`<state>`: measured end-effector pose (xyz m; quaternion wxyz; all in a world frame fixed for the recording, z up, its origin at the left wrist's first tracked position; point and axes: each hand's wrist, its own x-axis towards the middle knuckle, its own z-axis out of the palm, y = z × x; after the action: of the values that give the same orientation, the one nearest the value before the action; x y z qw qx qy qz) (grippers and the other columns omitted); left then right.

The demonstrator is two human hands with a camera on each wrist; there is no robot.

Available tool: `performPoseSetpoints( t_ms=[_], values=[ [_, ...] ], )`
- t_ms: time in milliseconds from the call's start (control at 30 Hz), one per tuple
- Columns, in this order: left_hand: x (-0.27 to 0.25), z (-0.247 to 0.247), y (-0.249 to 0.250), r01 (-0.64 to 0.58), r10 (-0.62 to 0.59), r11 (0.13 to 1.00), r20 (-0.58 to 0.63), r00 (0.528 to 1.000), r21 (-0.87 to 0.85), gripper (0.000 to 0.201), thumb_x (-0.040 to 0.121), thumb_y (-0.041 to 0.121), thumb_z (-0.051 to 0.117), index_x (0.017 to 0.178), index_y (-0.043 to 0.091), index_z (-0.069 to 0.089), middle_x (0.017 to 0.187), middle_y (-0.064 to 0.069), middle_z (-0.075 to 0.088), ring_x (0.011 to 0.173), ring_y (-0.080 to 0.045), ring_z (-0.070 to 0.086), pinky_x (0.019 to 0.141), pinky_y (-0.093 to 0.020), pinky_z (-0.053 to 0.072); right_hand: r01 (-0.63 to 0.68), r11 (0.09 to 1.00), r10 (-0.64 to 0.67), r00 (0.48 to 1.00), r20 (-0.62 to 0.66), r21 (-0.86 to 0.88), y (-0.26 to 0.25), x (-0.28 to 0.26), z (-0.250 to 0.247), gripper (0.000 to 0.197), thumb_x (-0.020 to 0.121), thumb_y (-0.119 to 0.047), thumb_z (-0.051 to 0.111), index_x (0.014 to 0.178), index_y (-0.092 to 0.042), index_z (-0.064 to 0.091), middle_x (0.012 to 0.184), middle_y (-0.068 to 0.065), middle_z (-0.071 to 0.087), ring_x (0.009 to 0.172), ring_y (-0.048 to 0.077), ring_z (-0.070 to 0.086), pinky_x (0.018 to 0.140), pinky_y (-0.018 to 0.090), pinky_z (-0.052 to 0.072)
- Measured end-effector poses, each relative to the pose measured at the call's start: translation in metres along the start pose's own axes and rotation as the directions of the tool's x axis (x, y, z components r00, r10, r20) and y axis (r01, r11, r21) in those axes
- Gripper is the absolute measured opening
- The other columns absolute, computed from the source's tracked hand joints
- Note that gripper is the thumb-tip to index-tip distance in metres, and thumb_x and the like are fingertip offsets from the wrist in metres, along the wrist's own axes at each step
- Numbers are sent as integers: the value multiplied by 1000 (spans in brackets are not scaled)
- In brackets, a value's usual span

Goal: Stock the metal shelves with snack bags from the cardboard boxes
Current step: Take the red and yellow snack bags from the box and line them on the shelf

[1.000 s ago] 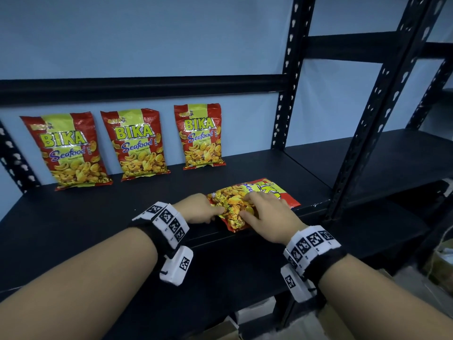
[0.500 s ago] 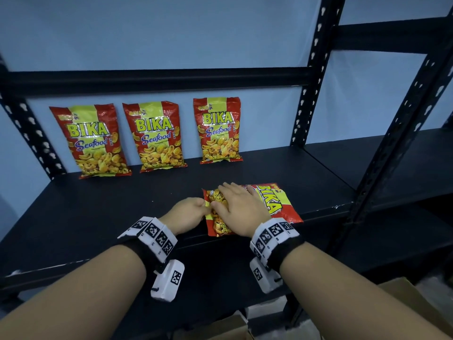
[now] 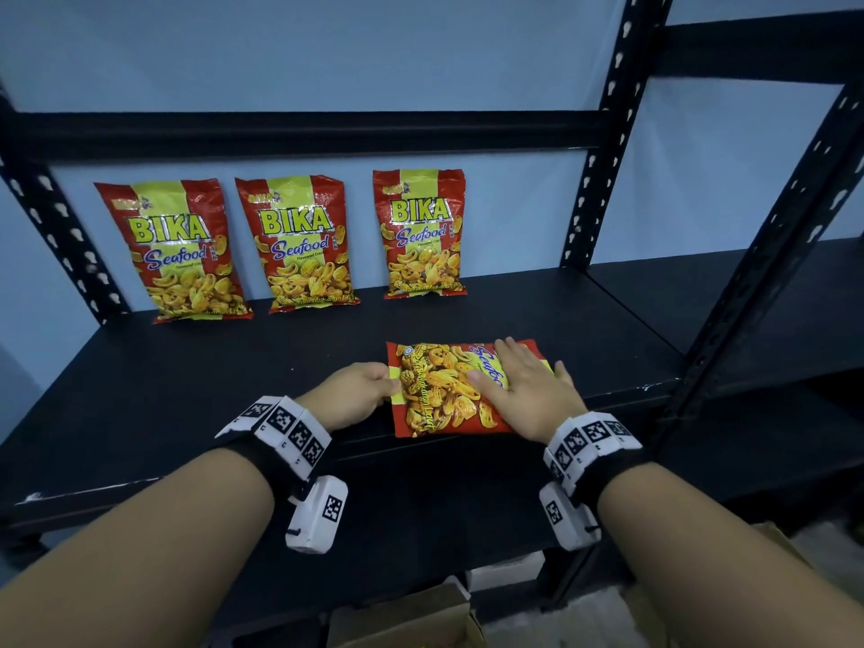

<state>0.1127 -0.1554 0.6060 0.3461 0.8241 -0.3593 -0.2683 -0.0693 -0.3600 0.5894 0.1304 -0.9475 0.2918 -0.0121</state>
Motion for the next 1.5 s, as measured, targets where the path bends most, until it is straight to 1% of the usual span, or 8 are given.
performPoseSetpoints(
  t_ms=[300,433,567,767,933,1133,1333,1500],
  values=[
    [-3,2,-1,-10,10,1000,-24,1000,-6,35,104,27,57,73,13,48,59,2,45,48,-9,37,48,-23,30,-126,992,126,992,14,-17,40,-2,-2,99,89,-86,2,165,-23,6,173,-6,2,158,12,0,126,52,-5],
    [-7,2,0,-37,39,998,-42,998,45,35,102,32,59,76,10,56,61,0,49,52,-11,43,53,-27,34,-194,972,211,968,-137,130,41,-3,-5,77,102,-64,35,153,-7,41,163,13,34,151,28,29,124,44,22],
    [-5,-2,1,-21,33,993,-99,995,117,33,96,41,67,91,10,56,83,-4,62,70,-12,56,62,-27,42,-218,956,246,960,-136,194,38,-2,-14,55,100,-52,51,133,-9,60,138,13,50,131,33,38,108,45,39],
    [2,-22,30,-34,61,978,-127,990,208,88,80,53,81,145,17,35,141,-6,49,125,-20,54,103,-37,47,-291,942,306,949,-71,169,24,1,-29,30,97,-47,60,111,-21,68,124,1,54,124,28,45,102,47,38],
    [18,-25,68,-110,62,895,123,990,432,92,84,56,76,156,24,31,160,-1,38,143,-21,43,115,-40,39,-204,890,261,961,-89,407,23,8,-45,16,95,-26,67,106,-18,59,101,2,67,83,13,64,64,30,48],
    [30,-31,81,-90,16,948,237,971,304,122,76,32,90,162,23,5,147,-11,47,118,-21,59,97,-33,53,47,893,69,969,-239,448,3,12,-95,62,88,-20,78,145,-11,56,106,0,65,80,11,62,62,20,46],
    [26,-32,69,-73,92,995,409,908,-62,71,70,8,93,133,14,59,123,-3,74,115,-22,70,109,-48,50,287,949,-232,915,-330,128,-42,0,-158,61,90,-29,79,147,-24,55,126,1,66,116,18,59,101,32,45],
    [17,-15,63,-64,124,975,284,951,-212,56,72,4,90,122,16,67,114,-3,77,111,-21,72,103,-49,53,384,923,-368,860,-352,-27,-69,3,-174,52,90,-34,78,138,-29,61,115,-3,67,101,12,51,85,30,44]
  ],
)
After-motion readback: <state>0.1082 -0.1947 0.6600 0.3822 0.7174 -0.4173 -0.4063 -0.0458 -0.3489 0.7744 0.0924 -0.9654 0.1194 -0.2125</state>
